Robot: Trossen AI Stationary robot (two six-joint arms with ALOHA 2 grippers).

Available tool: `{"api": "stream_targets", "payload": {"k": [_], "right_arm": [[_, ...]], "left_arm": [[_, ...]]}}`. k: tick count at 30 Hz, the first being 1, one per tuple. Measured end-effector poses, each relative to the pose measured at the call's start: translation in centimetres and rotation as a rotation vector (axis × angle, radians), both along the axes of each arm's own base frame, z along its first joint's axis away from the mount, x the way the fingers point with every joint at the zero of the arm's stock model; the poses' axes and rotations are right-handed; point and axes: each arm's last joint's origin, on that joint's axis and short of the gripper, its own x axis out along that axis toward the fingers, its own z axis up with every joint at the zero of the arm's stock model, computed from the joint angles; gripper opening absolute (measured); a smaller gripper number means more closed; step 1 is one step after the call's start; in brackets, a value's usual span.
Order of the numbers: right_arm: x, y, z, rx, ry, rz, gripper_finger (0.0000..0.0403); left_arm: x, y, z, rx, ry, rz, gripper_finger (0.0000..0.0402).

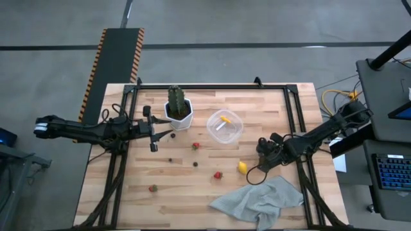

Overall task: Pick and placing Produce into tupperware
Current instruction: Put the right blueberry into the transparent container

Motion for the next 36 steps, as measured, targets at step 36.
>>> {"api": "stream_targets", "payload": {"k": [36], "right_arm": [[-0.5,-1.7,-2.2,-0.002,-0.035,-0.091,0.0160]], "left_arm": [[0.0,0.0,-0.1,0.005,0.005,0.006,0.0151]]}}
